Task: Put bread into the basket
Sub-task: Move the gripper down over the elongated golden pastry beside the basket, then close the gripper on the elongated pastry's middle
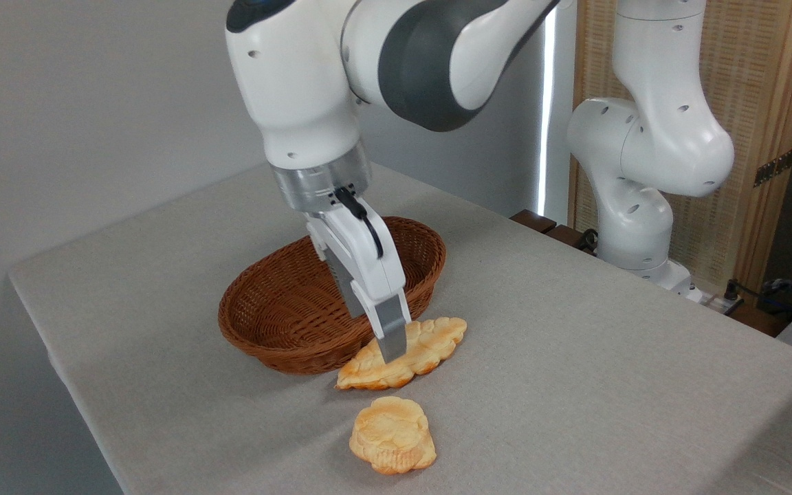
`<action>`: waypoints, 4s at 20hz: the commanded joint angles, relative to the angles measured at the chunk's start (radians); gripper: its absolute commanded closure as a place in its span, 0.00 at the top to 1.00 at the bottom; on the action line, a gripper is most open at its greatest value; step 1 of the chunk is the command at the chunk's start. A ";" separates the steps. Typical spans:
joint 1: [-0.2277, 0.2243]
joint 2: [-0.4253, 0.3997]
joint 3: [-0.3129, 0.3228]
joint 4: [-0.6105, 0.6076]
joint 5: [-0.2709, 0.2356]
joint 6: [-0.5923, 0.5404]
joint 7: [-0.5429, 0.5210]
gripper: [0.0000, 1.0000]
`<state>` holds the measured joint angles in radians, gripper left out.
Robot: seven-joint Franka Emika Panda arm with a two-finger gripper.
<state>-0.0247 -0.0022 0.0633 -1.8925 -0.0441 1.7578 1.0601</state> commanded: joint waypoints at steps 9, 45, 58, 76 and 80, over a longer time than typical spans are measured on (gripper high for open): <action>-0.012 -0.050 0.027 -0.143 -0.002 -0.024 0.353 1.00; -0.043 -0.032 0.023 -0.260 -0.002 0.164 0.544 0.23; -0.043 -0.033 0.023 -0.258 -0.004 0.164 0.544 0.24; -0.035 -0.078 0.033 -0.244 -0.005 0.127 0.535 0.24; -0.035 -0.079 0.033 -0.244 -0.005 0.127 0.535 0.23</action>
<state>-0.0562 -0.0666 0.0884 -2.1341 -0.0440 1.8892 1.6022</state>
